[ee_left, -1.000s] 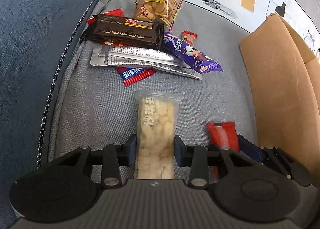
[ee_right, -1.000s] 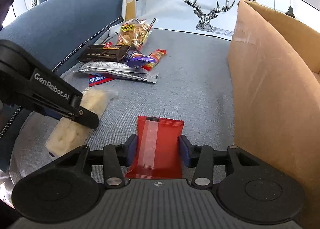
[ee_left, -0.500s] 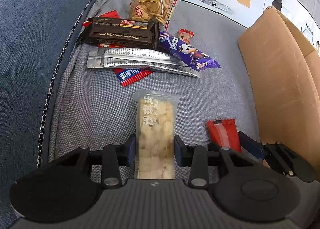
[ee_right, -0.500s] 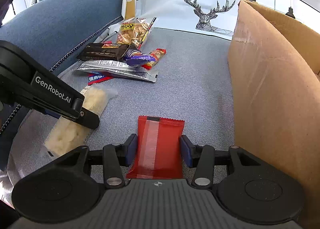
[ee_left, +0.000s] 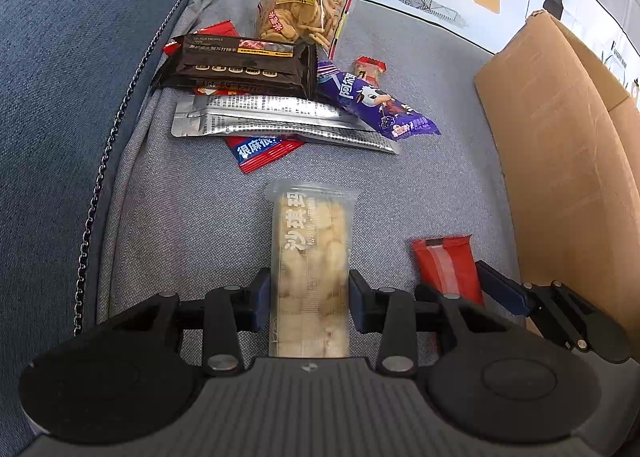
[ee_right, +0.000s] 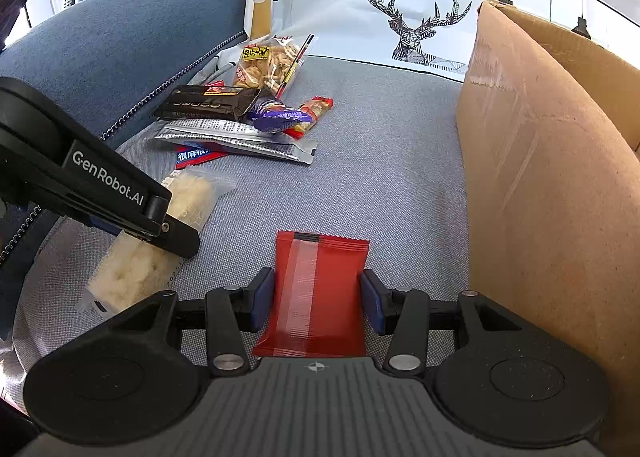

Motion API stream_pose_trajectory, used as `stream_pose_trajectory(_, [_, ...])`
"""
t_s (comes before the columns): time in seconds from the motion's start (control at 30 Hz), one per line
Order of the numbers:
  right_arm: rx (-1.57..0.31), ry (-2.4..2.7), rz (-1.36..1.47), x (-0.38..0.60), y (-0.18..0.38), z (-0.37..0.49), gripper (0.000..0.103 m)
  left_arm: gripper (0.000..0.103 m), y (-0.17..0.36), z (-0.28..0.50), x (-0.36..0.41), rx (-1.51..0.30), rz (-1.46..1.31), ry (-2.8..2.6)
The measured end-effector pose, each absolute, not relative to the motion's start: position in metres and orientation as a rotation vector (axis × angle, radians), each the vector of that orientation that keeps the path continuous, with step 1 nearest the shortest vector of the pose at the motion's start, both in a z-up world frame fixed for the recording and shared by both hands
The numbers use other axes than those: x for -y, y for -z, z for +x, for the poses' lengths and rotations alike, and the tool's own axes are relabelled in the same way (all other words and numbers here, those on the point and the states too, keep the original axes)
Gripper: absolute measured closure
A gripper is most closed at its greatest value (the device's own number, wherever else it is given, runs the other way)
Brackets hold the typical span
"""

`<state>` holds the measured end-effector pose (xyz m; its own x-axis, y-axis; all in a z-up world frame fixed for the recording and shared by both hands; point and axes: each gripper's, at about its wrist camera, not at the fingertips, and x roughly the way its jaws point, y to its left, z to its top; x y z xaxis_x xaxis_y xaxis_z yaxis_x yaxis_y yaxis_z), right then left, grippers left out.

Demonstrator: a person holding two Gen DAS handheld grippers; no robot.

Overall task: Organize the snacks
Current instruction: 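Lift the white bar with the left gripper while the right gripper lifts the red wrapper over the box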

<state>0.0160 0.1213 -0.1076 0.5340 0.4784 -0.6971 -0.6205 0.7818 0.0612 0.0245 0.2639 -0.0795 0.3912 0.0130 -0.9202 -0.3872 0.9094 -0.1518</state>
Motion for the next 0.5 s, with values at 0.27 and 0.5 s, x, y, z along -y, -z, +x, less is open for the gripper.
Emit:
stream_pose_trajectory(0.27, [-0.759, -0.658, -0.208, -0.122, 0.107, 0.016, 0.056, 0.062, 0.078, 0.025, -0.264, -1.148, -0.366, -0.261])
stream_pose_trajectory(0.5, [-0.701, -0.668, -0.164, -0.115, 0.097, 0.011, 0.059, 0.063, 0.061, 0.020, -0.270, -1.050, -0.396, -0.278])
